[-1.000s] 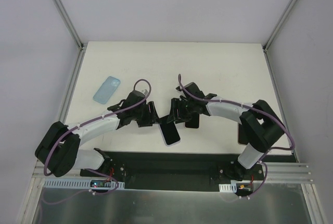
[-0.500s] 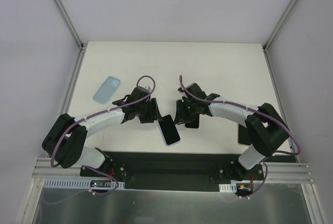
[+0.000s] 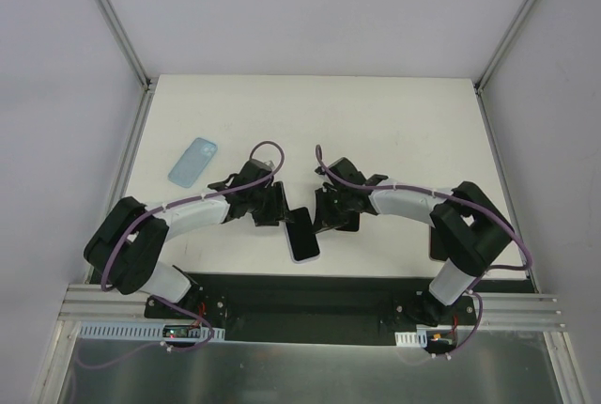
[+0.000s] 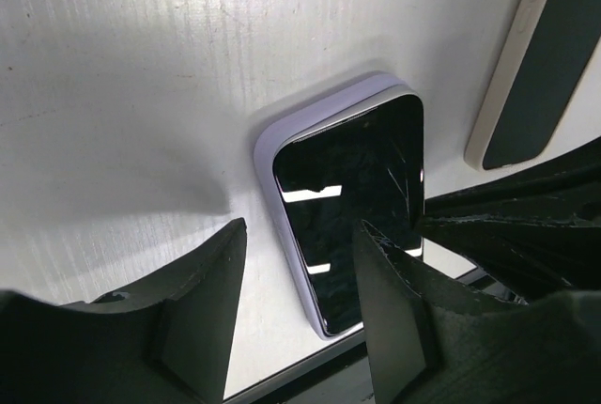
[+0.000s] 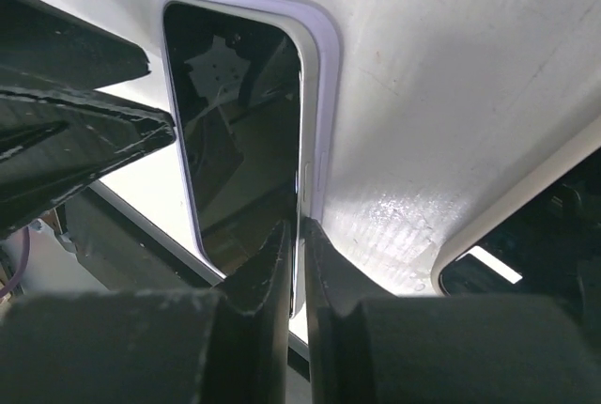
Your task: Put the phone into the phone case
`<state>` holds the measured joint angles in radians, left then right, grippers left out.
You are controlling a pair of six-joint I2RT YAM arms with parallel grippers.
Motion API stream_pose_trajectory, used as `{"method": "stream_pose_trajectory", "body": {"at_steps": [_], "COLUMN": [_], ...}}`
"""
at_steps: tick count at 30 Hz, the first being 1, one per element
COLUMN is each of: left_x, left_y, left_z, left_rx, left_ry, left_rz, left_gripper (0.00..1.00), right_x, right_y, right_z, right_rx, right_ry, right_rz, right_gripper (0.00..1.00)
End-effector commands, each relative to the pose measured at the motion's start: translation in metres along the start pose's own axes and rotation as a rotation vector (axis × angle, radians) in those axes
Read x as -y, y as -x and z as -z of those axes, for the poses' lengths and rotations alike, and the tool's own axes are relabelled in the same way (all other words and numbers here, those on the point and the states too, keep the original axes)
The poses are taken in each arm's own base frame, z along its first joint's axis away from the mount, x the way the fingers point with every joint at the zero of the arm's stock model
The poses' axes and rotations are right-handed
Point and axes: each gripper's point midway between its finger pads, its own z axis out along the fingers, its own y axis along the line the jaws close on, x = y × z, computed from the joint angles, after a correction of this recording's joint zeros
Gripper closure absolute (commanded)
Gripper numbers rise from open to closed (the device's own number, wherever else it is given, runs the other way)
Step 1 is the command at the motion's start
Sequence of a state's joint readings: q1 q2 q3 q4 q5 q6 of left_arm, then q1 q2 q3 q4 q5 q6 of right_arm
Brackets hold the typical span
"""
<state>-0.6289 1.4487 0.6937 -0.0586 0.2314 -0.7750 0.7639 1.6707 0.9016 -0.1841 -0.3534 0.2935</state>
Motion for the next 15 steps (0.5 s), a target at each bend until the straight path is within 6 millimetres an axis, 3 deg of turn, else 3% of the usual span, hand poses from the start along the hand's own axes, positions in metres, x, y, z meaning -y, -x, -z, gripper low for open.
{"method": "stream_pose_trajectory", "body": {"at_steps": [1, 7, 15], "left_x": [-0.001, -0.005, -0.009], "left_y": [-0.006, -0.009, -0.016], "left_z": [-0.005, -0.008, -0.014], "left_rx": [-0.02, -0.026, -0.059], "left_ry": [-0.01, -0.006, -0.002], "left_rz": [0.005, 0.004, 0.009], "left_gripper": [0.52, 0.53, 0.59], "right_x": [0.001, -0.002, -0.009], "right_y": [-0.003, -0.002, 0.002], "right_z": [-0.01, -0.006, 0.008], "right_rx": [-0.006, 0.003, 0.045], "right_ry": [-0.014, -0.008, 0.005], "right_rz": [0.005, 0.005, 0.005], "right_gripper": [0.91, 0.89, 0.64]}}
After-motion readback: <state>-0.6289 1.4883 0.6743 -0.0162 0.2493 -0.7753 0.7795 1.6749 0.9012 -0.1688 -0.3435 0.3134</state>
